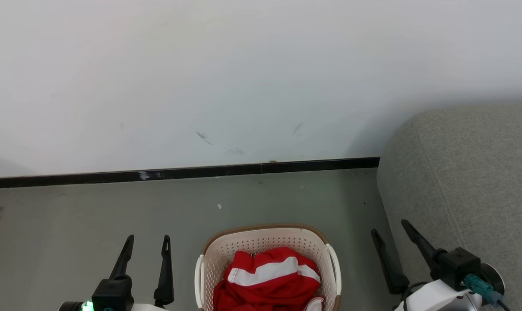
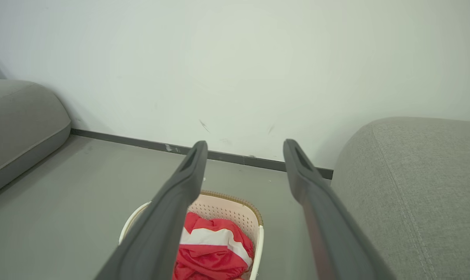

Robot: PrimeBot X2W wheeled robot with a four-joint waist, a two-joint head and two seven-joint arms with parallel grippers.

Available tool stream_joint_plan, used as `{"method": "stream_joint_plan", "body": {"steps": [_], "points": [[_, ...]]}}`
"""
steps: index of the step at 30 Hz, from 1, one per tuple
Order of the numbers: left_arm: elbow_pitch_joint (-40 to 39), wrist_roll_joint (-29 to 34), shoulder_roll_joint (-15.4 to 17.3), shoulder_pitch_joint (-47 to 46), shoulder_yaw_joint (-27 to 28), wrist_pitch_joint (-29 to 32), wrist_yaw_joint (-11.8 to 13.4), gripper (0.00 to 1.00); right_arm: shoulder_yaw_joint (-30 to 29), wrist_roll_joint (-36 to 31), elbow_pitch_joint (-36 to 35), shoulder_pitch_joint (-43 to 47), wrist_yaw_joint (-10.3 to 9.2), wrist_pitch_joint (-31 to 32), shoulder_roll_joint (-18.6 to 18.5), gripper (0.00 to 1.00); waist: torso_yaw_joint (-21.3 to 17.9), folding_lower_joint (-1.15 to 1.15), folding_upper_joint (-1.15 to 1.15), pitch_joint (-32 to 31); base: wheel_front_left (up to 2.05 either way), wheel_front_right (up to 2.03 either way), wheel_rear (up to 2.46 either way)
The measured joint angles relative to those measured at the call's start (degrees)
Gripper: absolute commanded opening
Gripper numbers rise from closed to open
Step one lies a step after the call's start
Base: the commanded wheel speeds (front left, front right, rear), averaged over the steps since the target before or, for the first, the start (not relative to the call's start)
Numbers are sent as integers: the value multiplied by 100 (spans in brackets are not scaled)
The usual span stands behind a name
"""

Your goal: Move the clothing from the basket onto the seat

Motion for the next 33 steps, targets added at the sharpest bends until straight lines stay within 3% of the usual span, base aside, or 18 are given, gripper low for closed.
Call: {"method": "stream_joint_plan", "body": {"steps": [33], "points": [[196, 1, -9, 46, 166, 0, -62, 100, -80, 151, 0, 105, 0, 0, 1, 100, -11, -1, 0, 42, 0, 0, 0]]}}
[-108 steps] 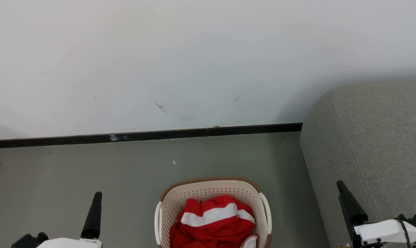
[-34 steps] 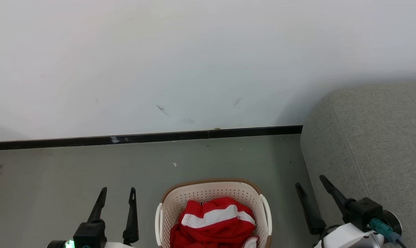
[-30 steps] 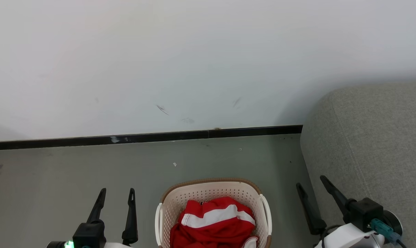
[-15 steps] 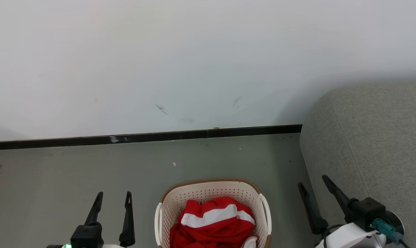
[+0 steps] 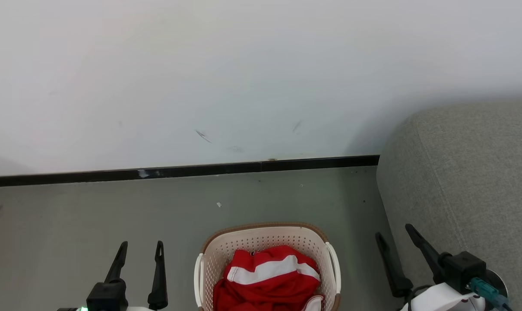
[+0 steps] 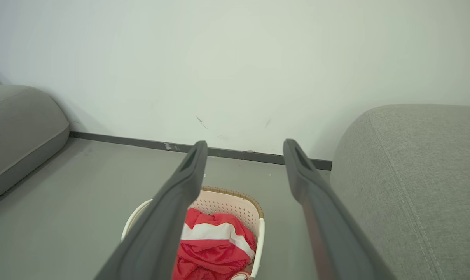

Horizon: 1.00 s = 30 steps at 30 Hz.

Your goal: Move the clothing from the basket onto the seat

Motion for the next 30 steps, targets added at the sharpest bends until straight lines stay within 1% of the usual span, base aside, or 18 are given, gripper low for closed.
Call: {"method": "stream_joint_plan", "body": {"steps": [3, 11, 17, 19, 20, 24, 30], "points": [[30, 3, 0, 2, 3, 0, -20, 100, 37, 138, -81, -2, 0, -1, 1, 100, -4, 0, 0, 19, 0, 0, 0], [203, 60, 34, 20, -57, 0, -102, 100, -4, 155, -200, 141, 0, -1, 5, 100, -37, 0, 0, 105, 0, 0, 0], [367, 204, 100, 5, -212, 0, -218, 100, -185, 179, -355, 324, 0, -1, 12, 100, -80, 0, 0, 212, 0, 0, 0], [428, 271, 131, -46, -319, 1, -315, 100, -264, 179, -425, 336, 0, -1, 13, 100, -99, 0, 0, 258, 0, 0, 0], [428, 271, 131, -46, -319, 1, -315, 100, -264, 179, -425, 336, 0, -1, 13, 100, -99, 0, 0, 258, 0, 0, 0], [539, 374, 154, -419, -520, 16, -454, 100, -448, 174, -586, 336, 0, -1, 18, 100, -143, 0, 0, 367, 0, 0, 0], [771, 535, 115, -865, -745, 118, -572, 100, -660, 142, -837, 327, 0, -2, 23, 100, -217, -1, 0, 571, 0, 0, 0]]}}
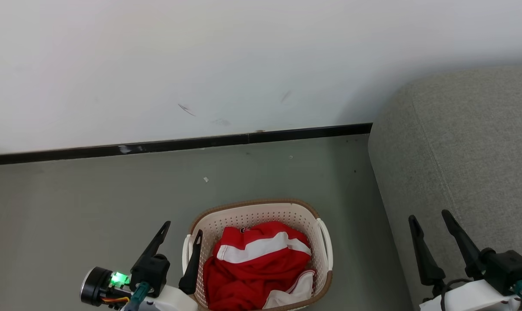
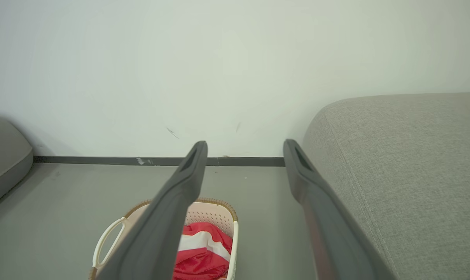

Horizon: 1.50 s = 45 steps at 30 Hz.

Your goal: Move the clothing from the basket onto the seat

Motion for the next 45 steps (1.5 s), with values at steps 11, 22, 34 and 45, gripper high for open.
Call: {"method": "stream_joint_plan", "body": {"steps": [11, 22, 34, 45], "points": [[666, 223, -44, -638, -422, 148, -304, 100, -134, 45, -354, -172, 0, 0, 3, 100, -163, 0, 0, 495, 0, 0, 0], [1303, 510, -67, -1353, -642, 197, -475, 100, -259, 105, -641, -572, 0, -25, 3, 100, -387, 0, 0, 1140, 0, 0, 0], [1847, 835, -71, -2315, -768, 254, -528, 100, -375, 303, -893, -1270, 0, -41, 2, 100, -706, 0, 0, 1986, 0, 0, 0], [2416, 1093, 49, -2871, -866, 297, -528, 100, -244, 608, -946, -1850, 0, -41, 1, 100, -1026, 0, 0, 2743, 0, 0, 0]]}}
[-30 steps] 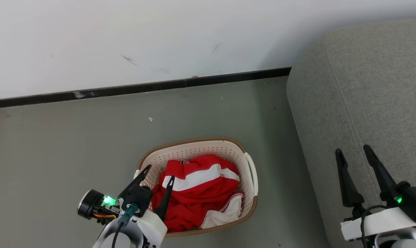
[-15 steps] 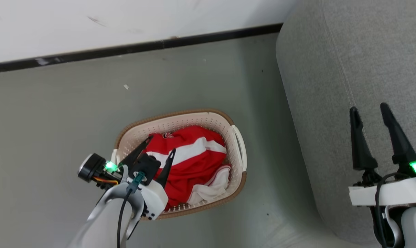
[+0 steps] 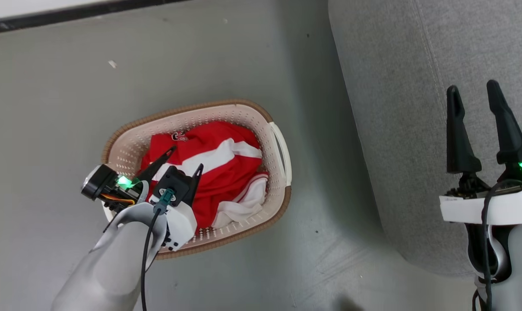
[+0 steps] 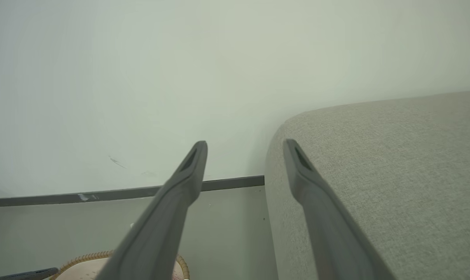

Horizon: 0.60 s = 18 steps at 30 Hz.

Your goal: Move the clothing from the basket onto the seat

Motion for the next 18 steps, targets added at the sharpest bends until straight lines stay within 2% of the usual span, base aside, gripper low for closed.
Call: {"method": "stream_joint_plan", "body": {"steps": [18], "points": [[754, 409, 369, -736, -168, -1, -7, 100, 199, 393, 1, -755, 0, 0, -1, 100, -573, 0, 0, 1057, 0, 0, 0]]}}
